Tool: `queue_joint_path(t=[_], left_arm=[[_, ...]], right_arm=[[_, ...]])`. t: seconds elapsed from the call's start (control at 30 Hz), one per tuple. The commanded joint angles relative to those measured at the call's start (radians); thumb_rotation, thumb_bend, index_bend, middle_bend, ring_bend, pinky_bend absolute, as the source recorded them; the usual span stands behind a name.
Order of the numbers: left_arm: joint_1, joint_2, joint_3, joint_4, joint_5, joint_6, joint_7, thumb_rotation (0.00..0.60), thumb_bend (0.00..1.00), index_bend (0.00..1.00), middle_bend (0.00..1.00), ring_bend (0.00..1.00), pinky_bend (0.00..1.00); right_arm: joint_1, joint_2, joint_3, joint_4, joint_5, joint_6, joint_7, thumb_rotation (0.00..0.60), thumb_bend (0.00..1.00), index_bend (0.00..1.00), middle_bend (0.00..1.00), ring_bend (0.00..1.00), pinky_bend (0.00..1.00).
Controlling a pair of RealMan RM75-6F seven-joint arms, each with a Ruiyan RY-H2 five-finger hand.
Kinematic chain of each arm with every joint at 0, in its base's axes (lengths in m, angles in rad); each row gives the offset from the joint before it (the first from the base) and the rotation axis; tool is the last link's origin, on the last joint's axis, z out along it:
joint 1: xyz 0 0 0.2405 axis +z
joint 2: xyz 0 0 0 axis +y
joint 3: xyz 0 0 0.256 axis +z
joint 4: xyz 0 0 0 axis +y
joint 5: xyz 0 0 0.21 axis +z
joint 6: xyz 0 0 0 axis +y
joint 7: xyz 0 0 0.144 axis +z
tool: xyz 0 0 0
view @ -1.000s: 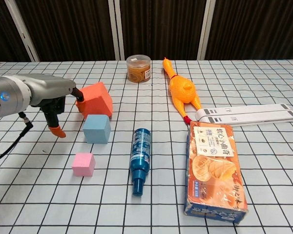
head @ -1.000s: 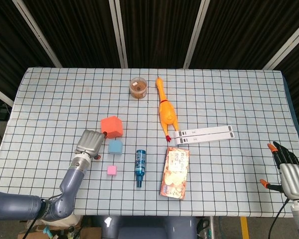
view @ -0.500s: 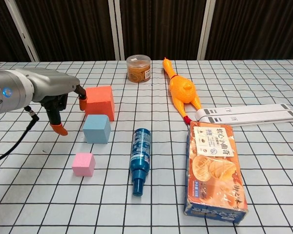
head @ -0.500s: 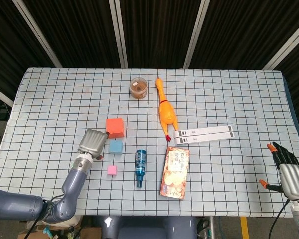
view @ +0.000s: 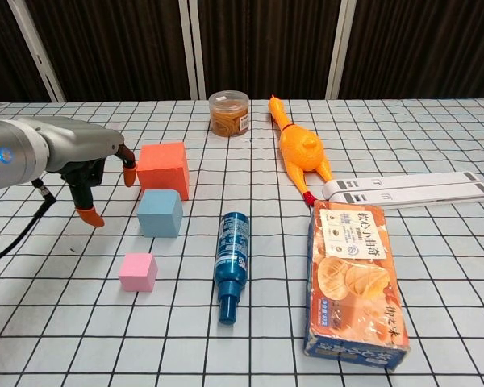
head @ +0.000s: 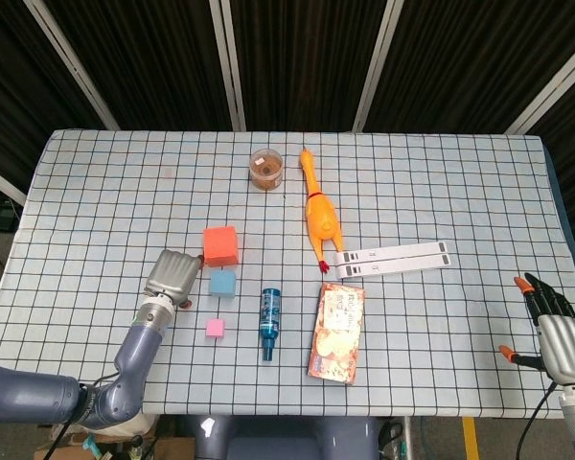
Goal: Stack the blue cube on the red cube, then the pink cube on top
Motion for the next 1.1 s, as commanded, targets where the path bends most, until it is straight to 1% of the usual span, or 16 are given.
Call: queue_joint_path(t=[0.03, 0.4, 0.77, 0.93, 1.03, 1.1], left_arm=[[0.000, -0.003, -0.004, 0.011, 0.005, -0.007, -0.010, 0.600, 0.12, 0.33, 0.96, 0.83, 0.83], [-0.003, -0.010, -0.005, 0.050, -0.008, -0.031, -0.022, 0.600, 0.12, 0.32, 0.96, 0.83, 0.83], [-0.005, -0.003, -0.002, 0.025, 0.025, 0.003, -0.013, 0.600, 0.12, 0.32, 0.96, 0.83, 0.83], [-0.005, -0.003, 0.002, 0.026, 0.021, 0.020, 0.002, 0.600, 0.12, 0.32, 0.96, 0.83, 0.83], [-0.003, -0.005, 0.004, 0.023, 0.020, 0.011, -0.002, 0.600, 0.12, 0.32, 0.96, 0.83, 0.83], [0.002, -0.001, 0.001, 0.009, 0.019, -0.016, -0.024, 0.600, 0.12, 0.32, 0.96, 0.83, 0.83]], right_arm=[[0.000, 0.000, 0.000, -0.001, 0.000, -0.001, 0.002, 0.600, 0.04, 0.02, 0.04, 0.07, 0.13], [0.002, 0.005, -0.005, 0.000, -0.010, -0.006, 0.029, 0.600, 0.04, 0.02, 0.04, 0.07, 0.13], [0.004, 0.002, -0.007, 0.002, -0.015, -0.007, 0.033, 0.600, 0.04, 0.02, 0.04, 0.07, 0.13], [0.004, 0.004, -0.008, 0.002, -0.018, -0.007, 0.039, 0.600, 0.04, 0.02, 0.04, 0.07, 0.13], [0.005, 0.003, -0.008, 0.002, -0.017, -0.010, 0.038, 0.600, 0.04, 0.02, 0.04, 0.07, 0.13], [0.006, 0.003, -0.008, 0.002, -0.015, -0.013, 0.036, 0.600, 0.04, 0.02, 0.04, 0.07, 0.13]])
